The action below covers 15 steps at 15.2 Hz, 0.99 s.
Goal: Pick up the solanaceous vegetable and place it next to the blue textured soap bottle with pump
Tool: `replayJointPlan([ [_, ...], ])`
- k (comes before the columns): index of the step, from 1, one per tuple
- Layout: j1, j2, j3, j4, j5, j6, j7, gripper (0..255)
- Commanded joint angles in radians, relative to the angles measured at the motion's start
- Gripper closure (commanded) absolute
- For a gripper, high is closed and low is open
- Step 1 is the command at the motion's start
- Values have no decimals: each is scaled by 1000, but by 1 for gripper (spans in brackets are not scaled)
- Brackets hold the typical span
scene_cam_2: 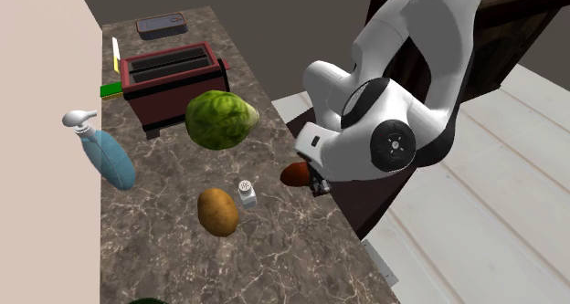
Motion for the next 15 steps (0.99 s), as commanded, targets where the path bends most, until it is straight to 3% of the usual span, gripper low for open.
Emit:
replayJointPlan([
  [1, -14, 53, 95, -8, 34, 2, 106, 0],
  [3, -46, 122, 192, -6, 62, 11, 209, 0],
  [11, -40, 131, 213, -108, 81, 111, 214, 0],
  [15, -40, 131, 213, -108, 81, 111, 214, 0],
])
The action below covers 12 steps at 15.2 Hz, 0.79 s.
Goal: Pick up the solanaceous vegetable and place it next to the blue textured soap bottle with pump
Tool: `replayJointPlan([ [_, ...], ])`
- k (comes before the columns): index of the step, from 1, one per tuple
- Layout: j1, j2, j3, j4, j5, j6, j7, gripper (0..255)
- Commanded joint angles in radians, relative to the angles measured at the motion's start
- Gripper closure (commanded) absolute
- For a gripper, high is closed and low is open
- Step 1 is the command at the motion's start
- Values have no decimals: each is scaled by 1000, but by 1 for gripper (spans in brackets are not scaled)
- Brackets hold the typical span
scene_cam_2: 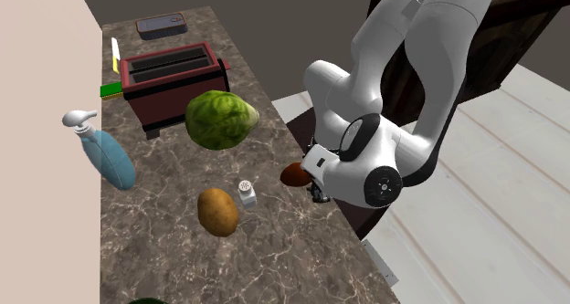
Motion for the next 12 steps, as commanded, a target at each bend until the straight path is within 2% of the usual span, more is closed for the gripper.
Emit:
replayJointPlan([
  [1, 0, 0, 0, -1, 0, 0, 0, 0],
  [4, 0, 0, 0, 0, 0, 0, 0, 0],
  [5, 0, 0, 0, 0, 0, 0, 0, 255],
  [12, 0, 0, 0, -1, 0, 1, 0, 255],
])
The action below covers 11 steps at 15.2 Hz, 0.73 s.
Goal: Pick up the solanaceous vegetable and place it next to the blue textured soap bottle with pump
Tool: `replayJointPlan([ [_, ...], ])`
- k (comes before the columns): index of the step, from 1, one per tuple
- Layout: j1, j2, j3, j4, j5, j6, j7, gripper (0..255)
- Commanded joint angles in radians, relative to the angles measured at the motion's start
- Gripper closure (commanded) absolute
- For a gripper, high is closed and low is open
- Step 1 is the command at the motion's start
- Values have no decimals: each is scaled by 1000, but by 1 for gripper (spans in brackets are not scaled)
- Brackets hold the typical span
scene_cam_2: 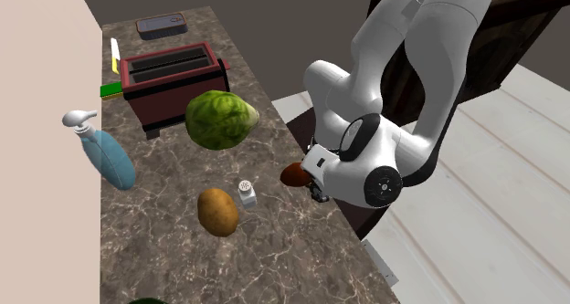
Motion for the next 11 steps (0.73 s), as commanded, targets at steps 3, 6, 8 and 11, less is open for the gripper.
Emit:
replayJointPlan([
  [3, 6, -14, -12, 5, -3, -18, -8, 255],
  [6, 21, -52, -45, 22, -15, -70, -31, 255],
  [8, 28, -75, -66, 35, -24, -103, -45, 255],
  [11, 35, -105, -96, 55, -40, -151, -66, 255],
])
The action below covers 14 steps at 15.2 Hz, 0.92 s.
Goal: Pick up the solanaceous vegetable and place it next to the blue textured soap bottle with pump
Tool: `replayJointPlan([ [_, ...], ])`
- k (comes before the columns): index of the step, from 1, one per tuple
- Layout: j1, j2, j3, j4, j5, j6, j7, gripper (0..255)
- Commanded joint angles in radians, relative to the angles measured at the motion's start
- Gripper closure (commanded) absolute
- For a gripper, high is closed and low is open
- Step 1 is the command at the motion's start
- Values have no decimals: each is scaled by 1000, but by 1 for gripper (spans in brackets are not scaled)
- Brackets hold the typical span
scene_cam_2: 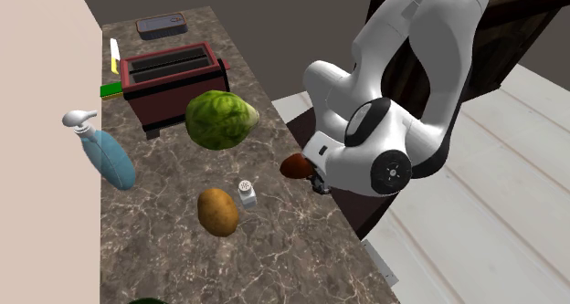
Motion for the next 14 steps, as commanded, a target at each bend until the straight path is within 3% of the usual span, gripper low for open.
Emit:
replayJointPlan([
  [1, 3, -18, -19, 16, -11, -32, -13, 255],
  [14, 5, -100, -123, 131, -89, -211, -93, 255],
])
